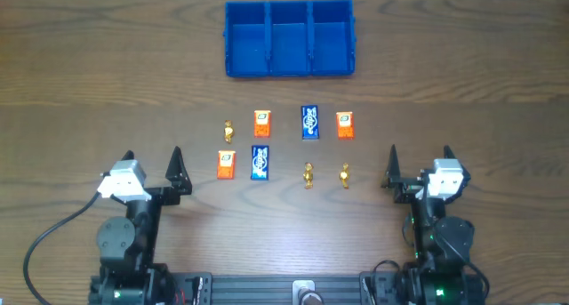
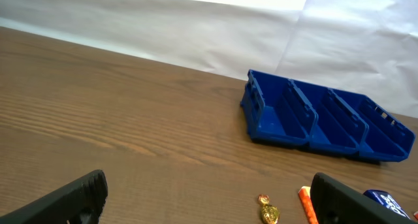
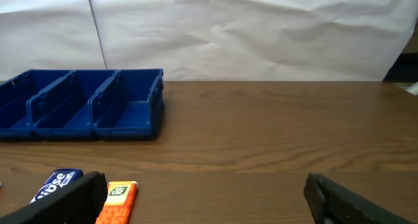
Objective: Sort Candies Into Trays
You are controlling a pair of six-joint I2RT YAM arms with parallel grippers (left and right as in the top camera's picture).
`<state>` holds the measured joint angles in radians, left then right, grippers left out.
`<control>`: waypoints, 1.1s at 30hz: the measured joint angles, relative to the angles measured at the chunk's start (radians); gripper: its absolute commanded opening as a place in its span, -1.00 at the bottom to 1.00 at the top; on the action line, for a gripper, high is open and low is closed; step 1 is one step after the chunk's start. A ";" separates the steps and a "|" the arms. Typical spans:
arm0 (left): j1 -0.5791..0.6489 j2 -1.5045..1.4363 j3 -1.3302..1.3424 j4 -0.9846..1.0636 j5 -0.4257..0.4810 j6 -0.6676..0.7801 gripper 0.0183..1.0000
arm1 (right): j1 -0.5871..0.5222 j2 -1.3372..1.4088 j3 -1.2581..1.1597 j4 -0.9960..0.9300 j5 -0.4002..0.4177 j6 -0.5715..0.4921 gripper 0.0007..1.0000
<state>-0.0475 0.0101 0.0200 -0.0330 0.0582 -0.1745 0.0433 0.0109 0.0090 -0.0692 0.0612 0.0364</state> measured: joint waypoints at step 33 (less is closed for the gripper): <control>-0.236 1.047 0.790 -0.592 0.026 -0.157 1.00 | -0.003 -0.001 0.000 0.000 0.006 0.000 1.00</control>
<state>-0.2832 1.0569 0.8101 -0.6250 0.0841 -0.3317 0.0406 0.0101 0.0090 -0.0696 0.0677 0.0360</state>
